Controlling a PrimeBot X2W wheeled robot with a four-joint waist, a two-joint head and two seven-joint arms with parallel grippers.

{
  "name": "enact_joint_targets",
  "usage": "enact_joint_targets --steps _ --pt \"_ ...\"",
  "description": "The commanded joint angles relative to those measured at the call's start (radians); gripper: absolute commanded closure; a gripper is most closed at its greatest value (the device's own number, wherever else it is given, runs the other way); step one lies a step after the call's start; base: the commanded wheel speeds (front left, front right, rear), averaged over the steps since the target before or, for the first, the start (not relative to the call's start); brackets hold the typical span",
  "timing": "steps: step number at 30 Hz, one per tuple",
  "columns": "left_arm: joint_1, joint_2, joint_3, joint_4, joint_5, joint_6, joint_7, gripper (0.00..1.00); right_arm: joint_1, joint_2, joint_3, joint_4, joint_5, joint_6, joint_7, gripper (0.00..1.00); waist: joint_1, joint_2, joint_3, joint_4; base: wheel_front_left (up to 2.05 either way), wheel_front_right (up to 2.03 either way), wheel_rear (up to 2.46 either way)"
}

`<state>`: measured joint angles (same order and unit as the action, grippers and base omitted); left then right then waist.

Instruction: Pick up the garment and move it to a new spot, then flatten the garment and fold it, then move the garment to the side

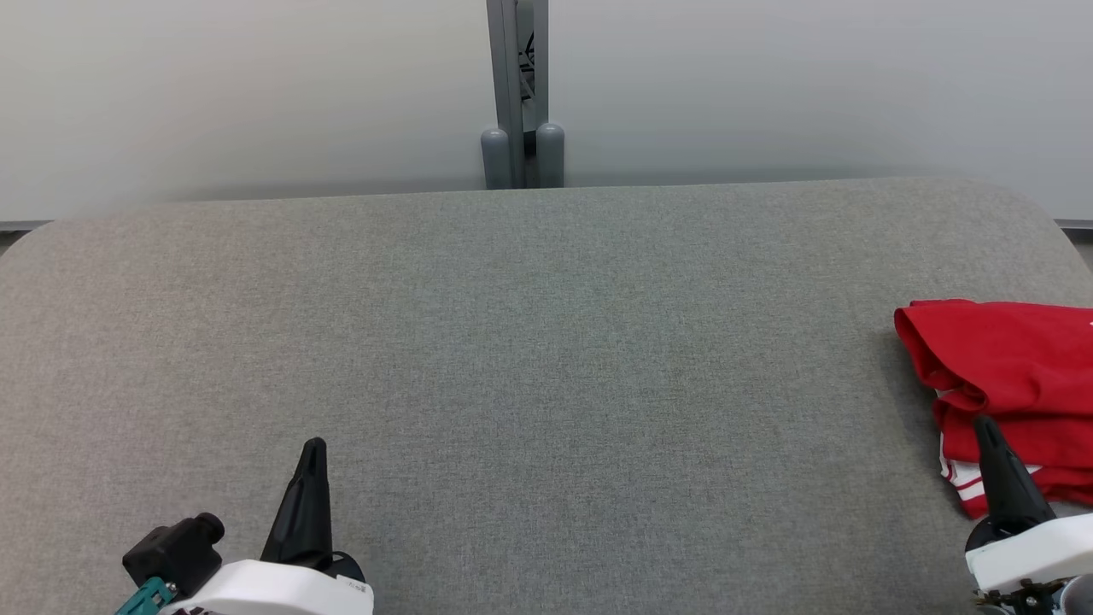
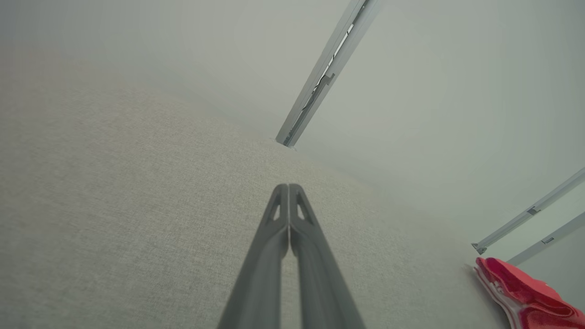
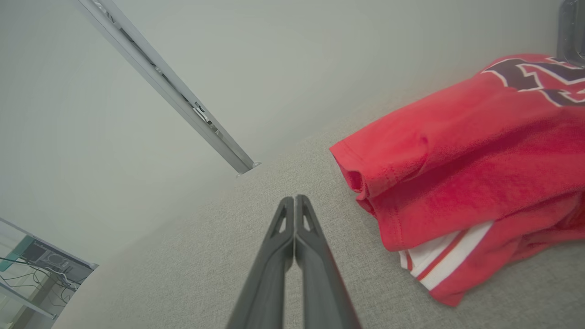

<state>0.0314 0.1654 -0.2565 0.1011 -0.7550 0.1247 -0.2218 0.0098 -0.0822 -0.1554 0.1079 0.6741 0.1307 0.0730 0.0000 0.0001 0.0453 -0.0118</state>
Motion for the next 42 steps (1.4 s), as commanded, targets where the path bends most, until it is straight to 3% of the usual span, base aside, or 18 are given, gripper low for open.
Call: enact_joint_targets --steps 1,20,42 --pt "-0.035 0.0 0.007 -0.007 -0.031 -0.01 -0.008 1.0 -0.028 -0.016 -0.012 -0.003 0.034 0.0 0.013 1.0 0.0 -0.0001 0.0 0.0 0.0 0.0 0.0" --pt "-0.07 -0.033 0.01 0.034 -0.279 -0.082 -0.017 1.0 -0.1 -0.041 -0.088 0.094 0.299 0.0 0.129 1.0 0.0 -0.0001 -0.009 0.003 0.0 0.0 0.0" --pt "-0.097 -0.062 0.013 0.063 -0.491 -0.144 -0.026 1.0 -0.162 -0.058 -0.16 0.179 0.519 0.0 0.234 1.0 0.0 -0.0001 -0.017 0.005 0.0 0.0 0.0"
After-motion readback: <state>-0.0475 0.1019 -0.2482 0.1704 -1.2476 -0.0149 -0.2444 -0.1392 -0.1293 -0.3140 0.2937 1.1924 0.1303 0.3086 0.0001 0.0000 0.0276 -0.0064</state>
